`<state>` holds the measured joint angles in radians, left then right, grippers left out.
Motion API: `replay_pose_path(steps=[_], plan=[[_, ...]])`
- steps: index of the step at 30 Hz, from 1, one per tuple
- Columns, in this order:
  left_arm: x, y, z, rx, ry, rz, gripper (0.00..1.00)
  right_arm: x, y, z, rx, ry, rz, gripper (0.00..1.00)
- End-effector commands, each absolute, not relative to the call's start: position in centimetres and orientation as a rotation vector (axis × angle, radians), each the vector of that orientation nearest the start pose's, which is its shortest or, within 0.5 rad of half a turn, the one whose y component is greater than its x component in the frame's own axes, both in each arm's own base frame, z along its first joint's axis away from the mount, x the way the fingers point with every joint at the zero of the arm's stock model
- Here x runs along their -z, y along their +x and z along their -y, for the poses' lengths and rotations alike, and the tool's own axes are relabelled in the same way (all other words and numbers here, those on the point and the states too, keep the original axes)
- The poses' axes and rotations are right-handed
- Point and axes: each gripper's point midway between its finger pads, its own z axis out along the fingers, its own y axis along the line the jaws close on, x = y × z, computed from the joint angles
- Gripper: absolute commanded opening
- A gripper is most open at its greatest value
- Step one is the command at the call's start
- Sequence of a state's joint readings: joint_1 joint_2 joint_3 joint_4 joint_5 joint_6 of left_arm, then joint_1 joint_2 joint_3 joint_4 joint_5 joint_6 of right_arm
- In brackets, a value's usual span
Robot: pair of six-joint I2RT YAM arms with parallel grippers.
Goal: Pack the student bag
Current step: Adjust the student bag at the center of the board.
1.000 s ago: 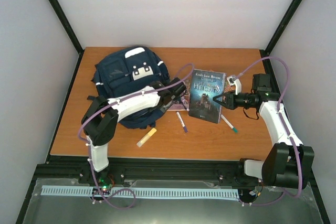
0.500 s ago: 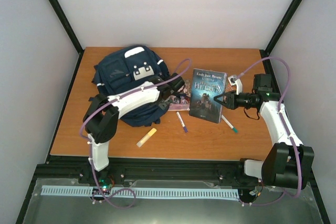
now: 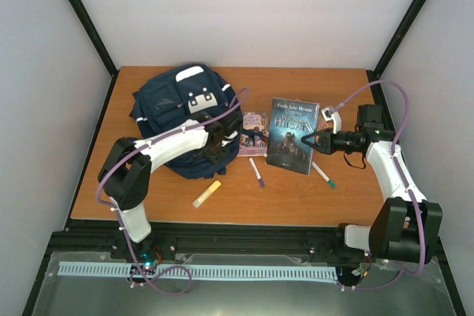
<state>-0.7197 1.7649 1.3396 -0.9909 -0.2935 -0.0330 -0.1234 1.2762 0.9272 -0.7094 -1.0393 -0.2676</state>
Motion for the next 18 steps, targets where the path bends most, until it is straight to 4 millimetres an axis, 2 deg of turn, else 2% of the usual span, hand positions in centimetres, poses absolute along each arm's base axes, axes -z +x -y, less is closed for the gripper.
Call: replay_pose_path(steps=[1, 4, 9, 11, 13, 14, 16, 18], plan=[[-7.3, 30.0, 20.3, -0.290, 0.960, -2.761, 0.42, -22.4, 28.9, -11.9, -1.170, -0.569, -2.055, 0.03], [-6.6, 30.6, 20.2, -0.338, 0.950, -2.762, 0.36, -22.4, 28.9, -11.8, -1.162, -0.570, -2.055, 0.03], [-6.6, 32.3, 18.9, -0.499, 0.869, -2.724, 0.23, -22.3, 28.9, -11.8, -1.159, -0.567, -2.056, 0.03], [-6.5, 32.6, 18.8, -0.524, 0.850, -2.724, 0.23, -22.2, 28.9, -11.8, -1.160, -0.566, -2.057, 0.03], [-6.6, 33.0, 18.9, -0.527, 0.824, -2.721, 0.35, -22.2, 28.9, -11.8, -1.163, -0.565, -2.060, 0.03], [-6.6, 33.2, 19.1, -0.520, 0.814, -2.718, 0.38, -22.2, 29.0, -11.8, -1.164, -0.565, -2.059, 0.03], [-6.9, 33.7, 19.5, -0.492, 0.792, -2.709, 0.36, -22.1, 29.0, -11.8, -1.164, -0.563, -2.061, 0.03], [-7.0, 33.9, 20.0, -0.426, 0.780, -2.714, 0.28, -21.9, 29.0, -11.7, -1.164, -0.560, -2.066, 0.03]])
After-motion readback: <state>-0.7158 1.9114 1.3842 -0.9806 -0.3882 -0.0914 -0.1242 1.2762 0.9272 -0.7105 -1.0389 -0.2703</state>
